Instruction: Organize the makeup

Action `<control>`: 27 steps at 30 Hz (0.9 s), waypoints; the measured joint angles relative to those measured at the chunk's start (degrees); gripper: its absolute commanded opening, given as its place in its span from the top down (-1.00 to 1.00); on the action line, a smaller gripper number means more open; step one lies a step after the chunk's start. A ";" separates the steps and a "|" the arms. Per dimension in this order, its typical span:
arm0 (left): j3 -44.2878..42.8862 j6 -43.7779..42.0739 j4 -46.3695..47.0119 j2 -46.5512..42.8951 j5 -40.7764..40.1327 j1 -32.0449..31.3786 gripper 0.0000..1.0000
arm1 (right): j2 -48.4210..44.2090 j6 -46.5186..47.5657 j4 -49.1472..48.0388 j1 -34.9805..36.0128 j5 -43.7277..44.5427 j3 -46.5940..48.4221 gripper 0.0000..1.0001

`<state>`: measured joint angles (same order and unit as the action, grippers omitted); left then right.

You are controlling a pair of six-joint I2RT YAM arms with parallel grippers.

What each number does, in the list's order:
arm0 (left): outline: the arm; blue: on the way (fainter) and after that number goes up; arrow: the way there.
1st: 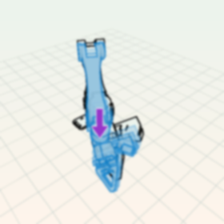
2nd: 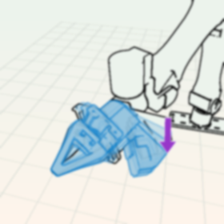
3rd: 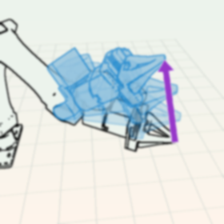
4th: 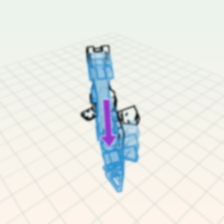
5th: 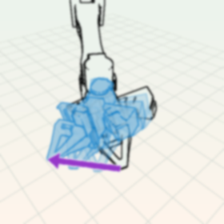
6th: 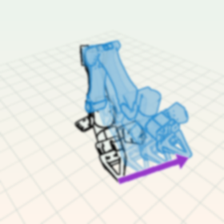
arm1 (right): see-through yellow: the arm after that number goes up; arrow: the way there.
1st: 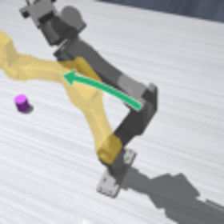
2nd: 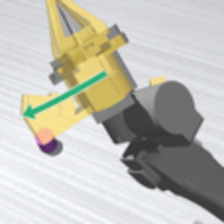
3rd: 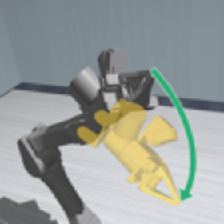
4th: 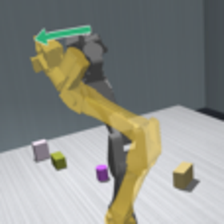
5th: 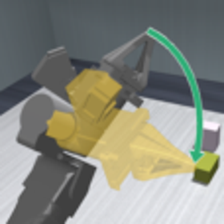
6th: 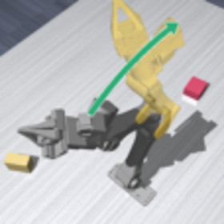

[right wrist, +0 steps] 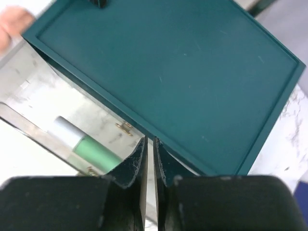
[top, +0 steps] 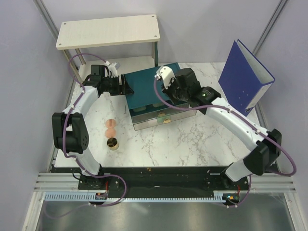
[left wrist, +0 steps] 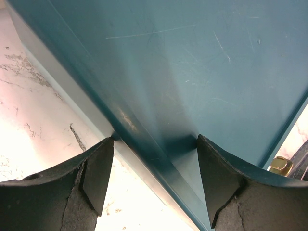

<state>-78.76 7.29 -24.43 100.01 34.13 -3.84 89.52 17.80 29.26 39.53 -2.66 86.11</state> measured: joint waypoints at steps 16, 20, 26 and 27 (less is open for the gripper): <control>-0.17 -0.07 -0.13 0.37 0.74 0.13 -0.52 | -15.85 -26.47 6.67 0.02 -3.54 -21.68 -0.44; -0.17 -0.09 -0.11 0.46 1.05 0.24 -0.52 | -19.76 -29.11 6.60 0.07 -3.19 -29.20 -0.96; -0.17 -0.09 -0.11 0.46 1.05 0.24 -0.52 | -21.16 -31.63 2.75 0.07 2.03 -33.09 -0.96; -0.17 -0.09 -0.11 0.46 1.05 0.24 -0.52 | -20.85 -31.89 1.86 0.07 3.13 -33.27 -0.96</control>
<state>-78.94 7.20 -24.53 100.47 35.18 -3.60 68.66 -14.09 31.11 39.59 0.47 52.84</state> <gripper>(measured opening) 0.759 0.980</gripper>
